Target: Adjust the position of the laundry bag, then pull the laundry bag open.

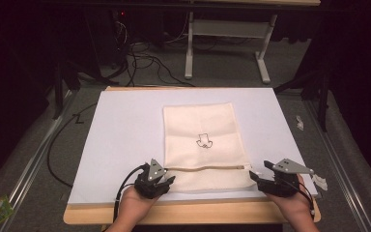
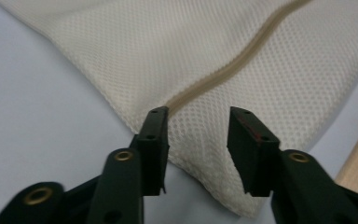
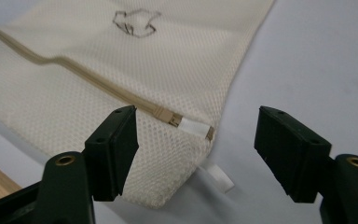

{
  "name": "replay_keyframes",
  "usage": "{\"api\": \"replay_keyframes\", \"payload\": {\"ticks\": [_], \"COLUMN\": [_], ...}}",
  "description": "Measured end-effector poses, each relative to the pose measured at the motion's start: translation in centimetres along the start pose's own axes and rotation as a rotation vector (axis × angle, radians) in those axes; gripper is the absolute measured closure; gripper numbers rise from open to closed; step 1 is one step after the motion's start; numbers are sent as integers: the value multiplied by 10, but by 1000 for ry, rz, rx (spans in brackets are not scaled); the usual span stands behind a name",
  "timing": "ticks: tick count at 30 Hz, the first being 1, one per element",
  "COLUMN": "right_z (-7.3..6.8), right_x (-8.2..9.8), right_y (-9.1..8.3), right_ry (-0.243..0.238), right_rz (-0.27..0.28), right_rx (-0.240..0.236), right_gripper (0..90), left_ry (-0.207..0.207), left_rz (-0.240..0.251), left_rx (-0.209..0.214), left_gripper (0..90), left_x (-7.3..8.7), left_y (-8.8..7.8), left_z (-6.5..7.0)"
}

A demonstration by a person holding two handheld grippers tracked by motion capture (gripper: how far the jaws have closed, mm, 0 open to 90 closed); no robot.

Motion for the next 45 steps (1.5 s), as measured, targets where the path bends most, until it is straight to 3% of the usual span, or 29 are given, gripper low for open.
{"api": "replay_keyframes", "payload": {"ticks": [5, 9, 12, 15, 20, 22, 25, 37, 45], "right_z": [3, 1, -2, -3, -2, -3, -3, -1, 2], "right_x": [15, 19, 20, 20, 20, 20, 19, 11, 2], "right_y": [24, 32, 32, 31, 29, 28, 27, 22, 14], "right_ry": [32, 38, 2, 6, 3, 5, -9, -8, 14], "right_rz": [-100, -135, -135, -134, -139, -140, -137, -96, -34], "right_rx": [-24, -49, -40, -36, -37, -48, -55, -89, -126], "right_gripper": [381, 410, 447, 490, 661, 784, 849, 882, 884], "left_ry": [-36, -121, -119, -111, -105, -107, -105, -99, -93], "left_rz": [65, 94, 95, 97, 96, 94, 91, 87, 98], "left_rx": [-22, -4, 0, 2, 9, 12, 15, 25, 84], "left_gripper": [438, 387, 378, 377, 372, 370, 370, 379, 425], "left_x": [-6, -10, -10, -10, -10, -10, -11, -12, -18], "left_y": [-5, -4, -3, -3, -3, -3, -3, 0, 0], "left_z": [-4, -6, -5, -3, -3, -3, -2, 1, 14]}}
Point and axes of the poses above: each handheld gripper's, and its own axes: y roughly forward along the jaws, x roughly out of its underside, z roughly to its right, the point moved 4 cm from there along y, roughly forward along the jaws, and after that the axes turned 7 degrees about z, right-handed, at the moved point
